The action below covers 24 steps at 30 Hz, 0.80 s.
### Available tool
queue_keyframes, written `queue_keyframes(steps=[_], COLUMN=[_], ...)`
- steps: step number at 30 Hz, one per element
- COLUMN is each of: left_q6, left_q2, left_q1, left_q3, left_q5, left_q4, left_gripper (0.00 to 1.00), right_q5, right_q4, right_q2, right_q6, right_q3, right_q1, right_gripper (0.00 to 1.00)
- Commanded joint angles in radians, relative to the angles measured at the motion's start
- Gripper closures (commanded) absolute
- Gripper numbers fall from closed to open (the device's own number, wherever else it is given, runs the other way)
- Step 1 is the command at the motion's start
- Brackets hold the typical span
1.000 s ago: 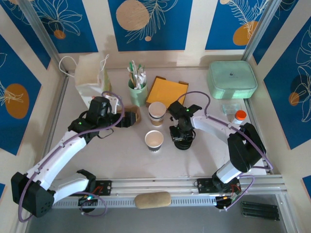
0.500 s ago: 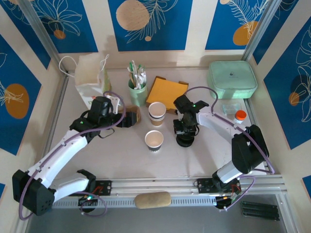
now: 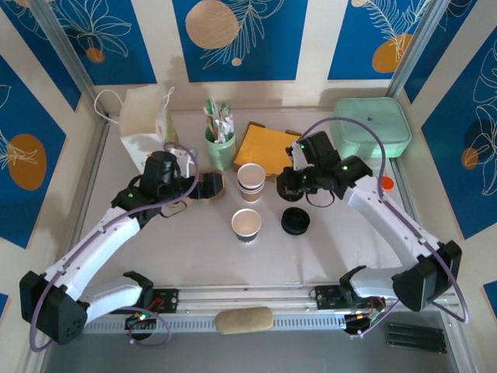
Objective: Pack the takeout coffee
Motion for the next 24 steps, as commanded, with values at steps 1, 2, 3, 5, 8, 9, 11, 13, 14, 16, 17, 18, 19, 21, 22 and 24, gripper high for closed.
queue_keyframes(steps=[1,2,3,5,8,9,11,13,14,16,17,18,19,21,22,24], left_q6=[-0.162,-0.201,-0.244,-0.312,-0.416,-0.449,-0.506,-0.56,-0.586,-0.629,-0.652,-0.673,-0.692,-0.737,-0.753,-0.787], left_q2=[-0.007,-0.007,-0.009,-0.012,-0.028,-0.035,-0.048,-0.057,-0.059,-0.06,-0.059,-0.057,-0.055,-0.053,-0.053,-0.049], left_q1=[-0.01,-0.011,-0.011,-0.016,-0.025,-0.028,-0.031,-0.035,-0.036,-0.038,-0.039,-0.041,-0.041,-0.048,-0.05,-0.054], left_q3=[0.028,0.028,0.028,0.029,0.023,0.019,0.01,0.002,-0.001,-0.003,-0.004,-0.007,-0.011,-0.021,-0.026,-0.036], left_q5=[0.099,0.107,0.109,0.107,0.088,0.076,0.057,0.035,0.027,0.02,0.016,0.013,0.01,0.003,0.0,-0.004], left_q4=[0.139,0.165,0.188,0.219,0.281,0.301,0.346,0.384,0.405,0.445,0.462,0.485,0.505,0.545,0.565,0.599], left_gripper=[0.01,0.01,0.01,0.01,0.01,0.01,0.01,0.01,0.01,0.01,0.01,0.01,0.0,0.0,0.0,0.01], right_q5=[-0.26,-0.312,-0.358,-0.437,-0.543,-0.572,-0.608,-0.637,-0.651,-0.675,-0.682,-0.69,-0.695,-0.701,-0.701,-0.699], right_q4=[0.162,0.215,0.272,0.386,0.594,0.668,0.78,0.861,0.892,0.953,0.979,1.014,1.042,1.092,1.108,1.139], right_q2=[-0.022,-0.021,-0.017,-0.008,0.002,0.005,0.014,0.025,0.034,0.047,0.054,0.06,0.064,0.072,0.076,0.088], right_q6=[0.087,0.111,0.136,0.187,0.266,0.289,0.326,0.345,0.356,0.372,0.382,0.393,0.403,0.422,0.427,0.441], right_q3=[0.03,0.035,0.035,0.028,-0.005,-0.015,-0.037,-0.048,-0.051,-0.06,-0.066,-0.07,-0.076,-0.082,-0.083,-0.085], right_q1=[-0.006,-0.007,-0.008,-0.01,-0.012,-0.013,-0.011,-0.011,-0.01,-0.007,-0.004,0.0,0.003,0.008,0.01,0.017], right_gripper=[1.0,1.0,1.0,1.0,1.0,1.0,1.0,1.0,1.0,1.0,1.0,1.0,1.0,1.0,1.0,1.0])
